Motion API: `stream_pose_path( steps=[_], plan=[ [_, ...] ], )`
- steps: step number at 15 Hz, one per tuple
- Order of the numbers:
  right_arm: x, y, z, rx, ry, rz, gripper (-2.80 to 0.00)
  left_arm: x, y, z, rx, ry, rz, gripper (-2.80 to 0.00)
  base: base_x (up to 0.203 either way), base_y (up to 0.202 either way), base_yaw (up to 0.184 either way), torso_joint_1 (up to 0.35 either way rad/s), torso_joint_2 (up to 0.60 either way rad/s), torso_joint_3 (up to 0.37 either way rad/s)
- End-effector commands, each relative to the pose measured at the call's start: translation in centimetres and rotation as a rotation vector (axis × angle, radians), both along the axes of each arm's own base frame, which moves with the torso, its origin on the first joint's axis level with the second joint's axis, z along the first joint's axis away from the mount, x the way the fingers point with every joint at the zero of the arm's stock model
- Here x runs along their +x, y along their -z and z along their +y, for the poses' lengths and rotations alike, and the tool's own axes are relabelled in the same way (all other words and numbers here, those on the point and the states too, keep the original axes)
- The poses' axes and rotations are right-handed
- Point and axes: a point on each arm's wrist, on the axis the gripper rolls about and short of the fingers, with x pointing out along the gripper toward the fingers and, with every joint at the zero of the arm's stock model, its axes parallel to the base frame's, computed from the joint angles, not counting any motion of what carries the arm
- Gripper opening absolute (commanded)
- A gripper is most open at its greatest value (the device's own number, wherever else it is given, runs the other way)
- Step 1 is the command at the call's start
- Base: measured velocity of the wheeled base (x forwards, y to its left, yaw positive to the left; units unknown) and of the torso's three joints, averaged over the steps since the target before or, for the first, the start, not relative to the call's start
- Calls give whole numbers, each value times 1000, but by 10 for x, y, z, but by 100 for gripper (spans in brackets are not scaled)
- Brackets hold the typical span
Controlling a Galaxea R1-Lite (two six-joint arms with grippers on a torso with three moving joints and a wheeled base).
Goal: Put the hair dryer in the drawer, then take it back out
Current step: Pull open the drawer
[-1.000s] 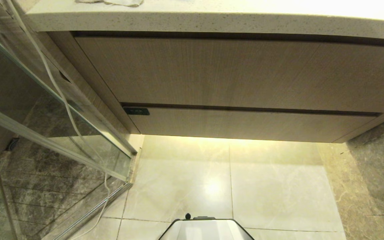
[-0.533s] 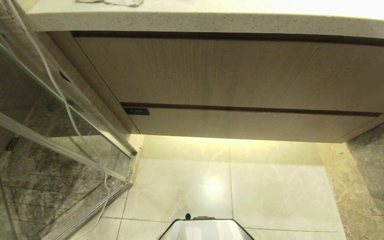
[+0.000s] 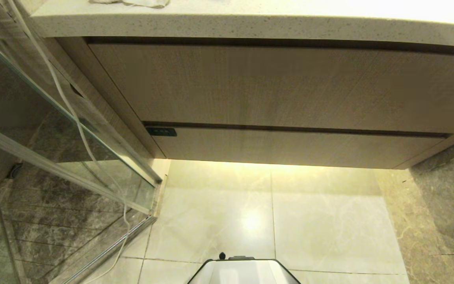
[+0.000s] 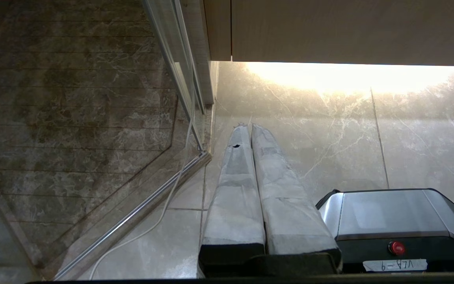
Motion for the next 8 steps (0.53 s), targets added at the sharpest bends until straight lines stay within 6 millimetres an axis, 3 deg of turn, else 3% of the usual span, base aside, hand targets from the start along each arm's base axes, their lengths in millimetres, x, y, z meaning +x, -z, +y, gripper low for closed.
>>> stream_pose_path(
  steps=[1,8],
  plan=[
    [0,0,0,1,0,1,-280,0,0,0,-1,0,0,-280,0,0,0,0,0,0],
    [0,1,0,-85,-16,8,-280,0,0,0,-1,0,1,-280,0,0,0,0,0,0]
  ],
)
